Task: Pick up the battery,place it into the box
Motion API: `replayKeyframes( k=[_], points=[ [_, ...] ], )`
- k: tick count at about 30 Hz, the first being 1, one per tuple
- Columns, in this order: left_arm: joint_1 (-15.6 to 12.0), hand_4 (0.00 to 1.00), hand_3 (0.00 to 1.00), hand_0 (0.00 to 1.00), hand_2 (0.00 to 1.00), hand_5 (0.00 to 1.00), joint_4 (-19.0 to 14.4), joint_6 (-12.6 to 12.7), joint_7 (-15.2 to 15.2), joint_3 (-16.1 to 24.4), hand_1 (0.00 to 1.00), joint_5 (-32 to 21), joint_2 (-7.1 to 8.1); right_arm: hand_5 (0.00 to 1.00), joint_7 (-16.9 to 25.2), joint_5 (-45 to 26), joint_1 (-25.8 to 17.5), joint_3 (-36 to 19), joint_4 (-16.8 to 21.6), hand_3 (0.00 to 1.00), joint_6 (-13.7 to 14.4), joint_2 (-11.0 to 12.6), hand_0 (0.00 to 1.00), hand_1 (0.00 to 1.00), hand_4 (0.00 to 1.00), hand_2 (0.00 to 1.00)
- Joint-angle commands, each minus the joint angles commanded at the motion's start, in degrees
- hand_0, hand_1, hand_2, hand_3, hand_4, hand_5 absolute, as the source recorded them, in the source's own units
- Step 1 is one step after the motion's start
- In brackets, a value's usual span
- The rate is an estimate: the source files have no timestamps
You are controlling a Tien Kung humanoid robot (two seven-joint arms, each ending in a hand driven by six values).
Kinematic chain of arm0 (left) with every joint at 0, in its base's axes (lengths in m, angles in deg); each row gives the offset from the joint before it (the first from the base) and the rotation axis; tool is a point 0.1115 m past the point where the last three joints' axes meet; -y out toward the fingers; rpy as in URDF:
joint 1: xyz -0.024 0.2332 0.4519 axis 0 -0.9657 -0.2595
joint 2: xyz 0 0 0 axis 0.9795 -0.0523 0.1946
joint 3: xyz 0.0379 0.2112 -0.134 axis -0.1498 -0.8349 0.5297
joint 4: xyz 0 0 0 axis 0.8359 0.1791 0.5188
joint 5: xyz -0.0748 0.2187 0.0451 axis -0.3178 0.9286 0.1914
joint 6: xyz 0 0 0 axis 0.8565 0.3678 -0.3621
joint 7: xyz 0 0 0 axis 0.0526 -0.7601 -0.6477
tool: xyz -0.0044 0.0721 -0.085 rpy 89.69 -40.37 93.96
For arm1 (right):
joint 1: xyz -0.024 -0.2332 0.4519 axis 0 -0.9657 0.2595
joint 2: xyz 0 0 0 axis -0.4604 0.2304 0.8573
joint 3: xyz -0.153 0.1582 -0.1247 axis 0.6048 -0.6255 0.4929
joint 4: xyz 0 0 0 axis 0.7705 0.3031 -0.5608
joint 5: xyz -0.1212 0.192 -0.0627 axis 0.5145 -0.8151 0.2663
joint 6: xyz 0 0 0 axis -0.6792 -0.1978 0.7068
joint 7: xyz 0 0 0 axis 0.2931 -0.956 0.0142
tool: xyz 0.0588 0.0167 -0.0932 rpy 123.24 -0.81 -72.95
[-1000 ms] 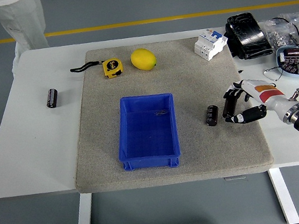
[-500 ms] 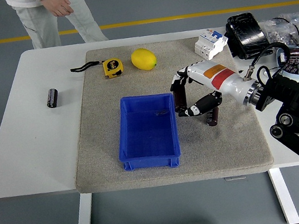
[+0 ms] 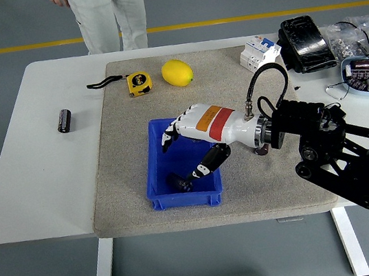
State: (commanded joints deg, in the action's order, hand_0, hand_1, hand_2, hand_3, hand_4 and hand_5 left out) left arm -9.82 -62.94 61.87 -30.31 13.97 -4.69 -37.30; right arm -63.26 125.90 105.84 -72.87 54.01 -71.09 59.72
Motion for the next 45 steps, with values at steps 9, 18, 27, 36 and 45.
replayKeyframes(
  k=[9,18,27,36,45],
  points=[
    [0.0,0.726,0.802,0.679,0.769,0.924,0.0,0.2,0.0,-0.1,0.649,-0.2,0.01,0.225,0.4,0.6,-1.2,-4.7,-0.5,0.897,-1.9,1.0,0.669,0.696,0.998,0.806],
    [0.0,0.728,0.802,0.678,0.763,0.919,0.0,0.2,0.2,-0.3,0.645,-0.6,-0.05,0.237,-1.3,-0.5,-6.1,-12.4,-4.5,0.778,1.3,3.4,0.644,0.665,0.998,0.719],
    [0.1,0.736,0.801,0.675,0.760,0.911,0.1,0.3,0.2,-0.6,0.644,-0.6,-0.23,0.236,-2.9,-1.0,-11.4,-15.9,-10.0,0.745,1.3,3.7,0.618,0.627,0.998,0.670],
    [0.1,0.738,0.802,0.677,0.761,0.912,0.1,0.5,0.3,-1.3,0.641,-1.2,-0.32,0.238,-2.5,-0.5,-12.6,-16.2,-13.8,0.739,2.4,3.5,0.607,0.625,0.998,0.667],
    [0.2,0.739,0.802,0.676,0.761,0.912,0.2,0.6,0.5,-1.6,0.642,-1.6,-0.38,0.237,-2.4,-0.4,-13.7,-16.6,-15.7,0.722,3.2,3.1,0.569,0.600,0.998,0.650]
  ],
)
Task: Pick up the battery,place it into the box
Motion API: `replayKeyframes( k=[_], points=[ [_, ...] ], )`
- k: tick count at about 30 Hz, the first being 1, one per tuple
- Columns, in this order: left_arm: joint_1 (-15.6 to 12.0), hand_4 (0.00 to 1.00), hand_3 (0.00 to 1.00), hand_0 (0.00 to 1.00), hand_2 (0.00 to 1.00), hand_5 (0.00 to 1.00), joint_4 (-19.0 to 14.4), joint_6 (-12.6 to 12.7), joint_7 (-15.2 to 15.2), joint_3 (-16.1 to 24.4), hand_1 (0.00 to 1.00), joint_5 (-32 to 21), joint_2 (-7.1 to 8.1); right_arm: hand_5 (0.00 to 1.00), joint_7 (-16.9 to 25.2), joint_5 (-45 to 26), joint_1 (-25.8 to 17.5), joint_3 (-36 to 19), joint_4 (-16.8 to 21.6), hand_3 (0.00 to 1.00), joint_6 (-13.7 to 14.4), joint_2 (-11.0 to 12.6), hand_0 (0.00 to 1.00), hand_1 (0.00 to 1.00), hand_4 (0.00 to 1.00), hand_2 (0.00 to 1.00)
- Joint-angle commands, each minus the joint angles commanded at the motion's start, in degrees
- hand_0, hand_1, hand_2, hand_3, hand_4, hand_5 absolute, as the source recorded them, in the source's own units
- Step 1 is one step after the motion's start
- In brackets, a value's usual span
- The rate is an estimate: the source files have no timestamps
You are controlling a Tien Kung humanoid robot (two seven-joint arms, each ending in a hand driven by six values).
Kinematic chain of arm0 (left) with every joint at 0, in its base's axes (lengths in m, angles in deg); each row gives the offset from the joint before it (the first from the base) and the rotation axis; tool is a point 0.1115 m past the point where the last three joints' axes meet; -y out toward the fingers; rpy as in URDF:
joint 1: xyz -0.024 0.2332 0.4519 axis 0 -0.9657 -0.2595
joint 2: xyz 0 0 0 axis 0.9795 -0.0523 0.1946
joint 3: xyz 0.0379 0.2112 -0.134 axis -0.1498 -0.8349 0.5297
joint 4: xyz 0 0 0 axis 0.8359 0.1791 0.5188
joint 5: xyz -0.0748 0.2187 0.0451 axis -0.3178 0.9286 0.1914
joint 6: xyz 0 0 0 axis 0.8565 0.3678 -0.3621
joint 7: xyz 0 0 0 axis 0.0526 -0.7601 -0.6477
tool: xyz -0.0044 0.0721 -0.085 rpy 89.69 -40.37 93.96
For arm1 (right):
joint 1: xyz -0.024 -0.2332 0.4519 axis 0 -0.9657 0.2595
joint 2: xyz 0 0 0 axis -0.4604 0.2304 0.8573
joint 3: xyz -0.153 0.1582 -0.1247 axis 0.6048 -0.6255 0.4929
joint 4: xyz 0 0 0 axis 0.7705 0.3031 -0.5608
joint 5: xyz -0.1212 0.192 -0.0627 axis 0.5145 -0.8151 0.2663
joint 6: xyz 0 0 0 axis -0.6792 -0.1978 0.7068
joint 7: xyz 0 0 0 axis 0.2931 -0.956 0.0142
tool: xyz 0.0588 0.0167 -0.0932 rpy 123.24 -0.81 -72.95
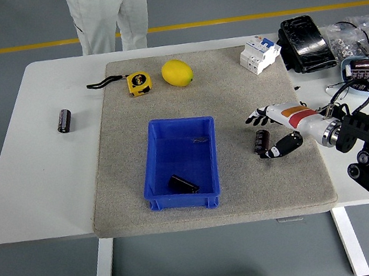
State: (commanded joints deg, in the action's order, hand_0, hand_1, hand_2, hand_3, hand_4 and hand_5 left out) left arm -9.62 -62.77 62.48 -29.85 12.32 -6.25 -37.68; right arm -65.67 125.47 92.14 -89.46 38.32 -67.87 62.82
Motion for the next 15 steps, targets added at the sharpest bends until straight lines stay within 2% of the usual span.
replayKeyframes(
  k=[4,5,10,11,15],
  points=[
    [0.1,0.739,0.802,0.676,0.761,0.912,0.0,-0.1,-0.1,0.2,0.642,0.4,0.02,0.237,0.2,0.1,-0.2,0.1,-1.2,0.722,0.7,-0.2,0.569,0.600,0.998,0.650],
    [0.1,0.740,0.802,0.676,0.762,0.915,0.0,-0.1,-0.2,0.3,0.644,0.6,0.01,0.219,0.3,0.2,-0.2,0.2,-1.5,0.626,1.0,-0.2,0.515,0.558,0.984,0.571],
    [-0.1,0.740,0.802,0.676,0.762,0.915,-0.1,-0.1,-0.4,0.3,0.644,0.8,-0.04,0.219,0.6,0.3,-0.5,0.6,-2.7,0.626,2.1,-0.4,0.515,0.558,0.984,0.571],
    [-0.1,0.740,0.803,0.676,0.765,0.920,-0.1,-0.1,-0.5,0.3,0.644,0.9,-0.03,0.183,0.5,0.0,-0.4,0.7,-2.9,0.516,2.0,-0.4,0.390,0.455,0.882,0.496],
    [-0.1,0.740,0.803,0.676,0.765,0.920,-0.2,-0.3,-0.7,0.5,0.644,1.2,0.03,0.183,0.3,-0.1,-0.3,0.9,-2.9,0.516,1.7,-0.4,0.390,0.455,0.882,0.496]
  ],
)
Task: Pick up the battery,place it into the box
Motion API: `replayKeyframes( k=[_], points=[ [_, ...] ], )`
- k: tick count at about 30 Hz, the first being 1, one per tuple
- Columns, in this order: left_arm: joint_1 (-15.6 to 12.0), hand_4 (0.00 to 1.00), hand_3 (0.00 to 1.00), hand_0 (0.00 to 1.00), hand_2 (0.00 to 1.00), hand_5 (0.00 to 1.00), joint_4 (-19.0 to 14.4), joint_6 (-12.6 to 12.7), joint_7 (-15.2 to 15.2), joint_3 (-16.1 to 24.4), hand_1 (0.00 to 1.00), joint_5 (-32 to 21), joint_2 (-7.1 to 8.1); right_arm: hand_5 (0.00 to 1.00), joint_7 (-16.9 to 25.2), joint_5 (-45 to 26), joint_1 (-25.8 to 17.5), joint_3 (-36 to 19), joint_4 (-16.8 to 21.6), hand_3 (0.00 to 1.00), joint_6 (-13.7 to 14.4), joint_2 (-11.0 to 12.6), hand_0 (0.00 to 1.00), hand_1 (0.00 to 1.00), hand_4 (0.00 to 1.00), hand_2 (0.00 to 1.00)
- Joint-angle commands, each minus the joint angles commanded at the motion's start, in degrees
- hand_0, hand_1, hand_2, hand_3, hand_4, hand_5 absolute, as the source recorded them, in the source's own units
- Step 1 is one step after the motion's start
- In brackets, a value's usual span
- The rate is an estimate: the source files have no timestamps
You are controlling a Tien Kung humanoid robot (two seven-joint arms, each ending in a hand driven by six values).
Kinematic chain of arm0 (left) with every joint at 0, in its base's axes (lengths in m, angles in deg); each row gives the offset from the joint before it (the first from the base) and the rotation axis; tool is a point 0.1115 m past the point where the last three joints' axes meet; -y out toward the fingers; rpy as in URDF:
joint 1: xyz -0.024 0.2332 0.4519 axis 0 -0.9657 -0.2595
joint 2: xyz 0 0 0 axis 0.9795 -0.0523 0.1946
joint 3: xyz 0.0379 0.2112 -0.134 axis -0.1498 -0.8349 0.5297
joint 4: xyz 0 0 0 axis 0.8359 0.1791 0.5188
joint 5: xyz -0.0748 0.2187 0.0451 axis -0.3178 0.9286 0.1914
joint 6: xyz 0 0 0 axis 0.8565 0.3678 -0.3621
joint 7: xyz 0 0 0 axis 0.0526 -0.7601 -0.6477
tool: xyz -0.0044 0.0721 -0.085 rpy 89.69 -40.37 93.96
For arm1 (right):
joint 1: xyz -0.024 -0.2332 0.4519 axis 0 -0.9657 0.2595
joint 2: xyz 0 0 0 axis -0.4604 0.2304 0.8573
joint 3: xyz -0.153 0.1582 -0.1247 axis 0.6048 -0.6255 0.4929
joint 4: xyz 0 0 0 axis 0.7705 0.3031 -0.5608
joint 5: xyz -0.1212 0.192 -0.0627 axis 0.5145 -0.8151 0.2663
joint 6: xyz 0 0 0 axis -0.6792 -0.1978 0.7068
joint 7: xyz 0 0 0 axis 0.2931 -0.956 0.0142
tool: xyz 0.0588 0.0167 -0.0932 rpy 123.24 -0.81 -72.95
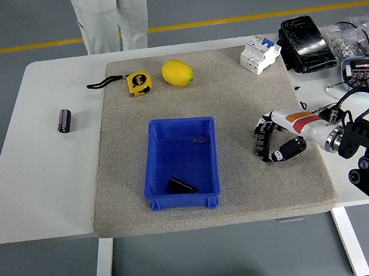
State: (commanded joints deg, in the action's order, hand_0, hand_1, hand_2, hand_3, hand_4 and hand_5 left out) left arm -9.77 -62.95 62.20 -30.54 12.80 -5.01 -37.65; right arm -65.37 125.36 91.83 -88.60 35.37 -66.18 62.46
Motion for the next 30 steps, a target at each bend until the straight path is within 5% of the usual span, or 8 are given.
replayKeyframes(
  k=[2,8,30],
  points=[
    [0.0,0.738,0.803,0.676,0.765,0.918,0.0,-0.1,-0.1,0.3,0.644,0.4,0.00,0.200,0.0,0.0,0.1,0.1,0.1,0.485,0.0,0.0,0.295,0.413,0.859,0.468],
    [-0.2,0.737,0.803,0.676,0.765,0.924,-0.1,-0.2,-0.3,0.6,0.646,0.9,0.05,0.207,-0.1,-0.1,0.0,0.1,0.1,0.479,0.0,0.1,0.261,0.400,0.838,0.459],
    [0.2,0.732,0.803,0.676,0.762,0.920,-0.2,-0.4,0.0,-0.6,0.644,0.0,0.46,0.206,-0.1,0.0,2.6,-1.7,4.6,0.482,-0.9,1.1,0.263,0.407,0.824,0.461]
  ],
)
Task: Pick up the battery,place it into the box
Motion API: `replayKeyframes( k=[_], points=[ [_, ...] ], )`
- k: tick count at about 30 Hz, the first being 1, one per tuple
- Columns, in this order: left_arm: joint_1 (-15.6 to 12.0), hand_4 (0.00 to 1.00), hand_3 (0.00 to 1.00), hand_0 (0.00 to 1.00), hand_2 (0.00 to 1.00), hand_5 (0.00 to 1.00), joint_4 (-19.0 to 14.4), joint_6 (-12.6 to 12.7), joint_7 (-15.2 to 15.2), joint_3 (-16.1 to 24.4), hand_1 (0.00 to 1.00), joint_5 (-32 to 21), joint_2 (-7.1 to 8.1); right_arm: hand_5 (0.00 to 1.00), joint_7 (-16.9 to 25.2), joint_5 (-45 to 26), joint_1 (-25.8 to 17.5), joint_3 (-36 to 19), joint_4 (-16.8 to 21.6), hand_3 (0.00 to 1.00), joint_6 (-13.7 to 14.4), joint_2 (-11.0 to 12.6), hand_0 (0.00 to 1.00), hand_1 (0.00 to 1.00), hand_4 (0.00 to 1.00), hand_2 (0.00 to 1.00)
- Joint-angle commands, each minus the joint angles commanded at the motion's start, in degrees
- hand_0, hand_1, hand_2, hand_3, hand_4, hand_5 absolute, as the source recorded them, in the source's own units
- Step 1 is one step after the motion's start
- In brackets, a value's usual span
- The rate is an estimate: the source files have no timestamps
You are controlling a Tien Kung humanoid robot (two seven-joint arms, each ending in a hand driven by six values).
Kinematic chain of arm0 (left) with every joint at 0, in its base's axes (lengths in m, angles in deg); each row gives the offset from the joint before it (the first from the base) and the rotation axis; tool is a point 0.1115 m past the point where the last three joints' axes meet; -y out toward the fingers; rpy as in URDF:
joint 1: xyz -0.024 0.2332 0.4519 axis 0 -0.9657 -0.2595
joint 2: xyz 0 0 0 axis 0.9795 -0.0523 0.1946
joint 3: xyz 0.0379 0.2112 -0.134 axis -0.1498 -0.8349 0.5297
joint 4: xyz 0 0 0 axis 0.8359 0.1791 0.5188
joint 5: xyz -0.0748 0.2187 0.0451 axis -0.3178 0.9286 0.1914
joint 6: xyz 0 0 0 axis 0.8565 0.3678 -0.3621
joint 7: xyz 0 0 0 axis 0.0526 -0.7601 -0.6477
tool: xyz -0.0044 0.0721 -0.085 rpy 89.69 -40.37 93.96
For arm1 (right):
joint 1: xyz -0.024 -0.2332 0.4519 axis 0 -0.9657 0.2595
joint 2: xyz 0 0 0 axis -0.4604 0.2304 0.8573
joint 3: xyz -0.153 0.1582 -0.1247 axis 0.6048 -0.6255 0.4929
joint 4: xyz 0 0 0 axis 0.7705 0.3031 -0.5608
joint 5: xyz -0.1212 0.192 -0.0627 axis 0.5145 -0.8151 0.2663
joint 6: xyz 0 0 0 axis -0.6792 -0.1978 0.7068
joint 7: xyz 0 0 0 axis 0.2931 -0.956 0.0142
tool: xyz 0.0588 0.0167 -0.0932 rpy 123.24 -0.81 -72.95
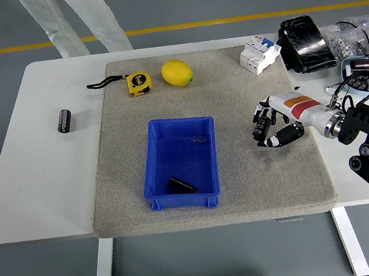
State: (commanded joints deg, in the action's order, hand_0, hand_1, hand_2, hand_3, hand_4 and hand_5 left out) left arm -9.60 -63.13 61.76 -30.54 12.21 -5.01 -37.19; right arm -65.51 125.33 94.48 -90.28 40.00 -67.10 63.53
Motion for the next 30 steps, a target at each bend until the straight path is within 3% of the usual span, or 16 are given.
replayKeyframes(
  k=[4,13,14,17,19,20,25,26,30],
  points=[
    [0.0,0.733,0.803,0.676,0.760,0.920,0.0,0.0,0.0,-0.1,0.643,-0.2,0.06,0.209,-0.4,-0.1,1.8,0.5,3.2,0.485,-0.7,-0.2,0.279,0.413,0.816,0.465],
    [0.3,0.731,0.803,0.676,0.758,0.917,-0.2,0.3,0.1,-0.7,0.642,-0.8,0.46,0.206,-1.1,-1.0,8.6,5.0,15.7,0.498,-1.6,-1.0,0.326,0.445,0.827,0.490],
    [0.3,0.732,0.803,0.676,0.759,0.916,-0.2,0.4,0.2,-0.7,0.641,-0.8,0.45,0.219,-1.0,-1.4,9.4,6.2,17.0,0.582,-1.5,-1.2,0.376,0.490,0.851,0.527],
    [0.4,0.732,0.803,0.676,0.759,0.916,-0.2,0.5,0.3,-1.0,0.641,-1.2,0.52,0.219,-0.3,-2.0,10.9,9.1,19.5,0.582,-0.9,-1.8,0.376,0.490,0.851,0.527],
    [0.5,0.732,0.803,0.676,0.759,0.916,-0.2,0.6,0.4,-1.4,0.641,-1.7,0.61,0.219,0.4,-2.3,11.6,10.8,20.4,0.582,-0.1,-2.2,0.376,0.490,0.851,0.527],
    [0.5,0.733,0.802,0.677,0.754,0.908,-0.2,0.6,0.5,-1.5,0.635,-1.8,0.62,0.253,0.7,-2.6,11.9,11.5,20.5,0.854,0.3,-2.4,0.472,0.584,0.927,0.606],
    [0.7,0.733,0.802,0.677,0.754,0.908,-0.3,0.9,0.6,-1.5,0.635,-1.8,0.73,0.253,2.8,-1.6,12.9,13.8,19.8,0.854,0.4,-3.3,0.472,0.584,0.927,0.606],
    [0.7,0.734,0.801,0.676,0.751,0.900,-0.3,0.9,0.6,-1.5,0.627,-1.8,0.73,0.205,2.9,-1.1,12.9,13.9,19.3,0.998,0.1,-3.4,0.772,0.797,0.998,0.917],
    [0.8,0.734,0.801,0.676,0.751,0.900,-0.3,1.0,0.7,-1.5,0.627,-1.9,0.71,0.205,2.2,0.4,12.5,13.7,17.1,0.998,-0.8,-3.4,0.772,0.797,0.998,0.917]
  ],
)
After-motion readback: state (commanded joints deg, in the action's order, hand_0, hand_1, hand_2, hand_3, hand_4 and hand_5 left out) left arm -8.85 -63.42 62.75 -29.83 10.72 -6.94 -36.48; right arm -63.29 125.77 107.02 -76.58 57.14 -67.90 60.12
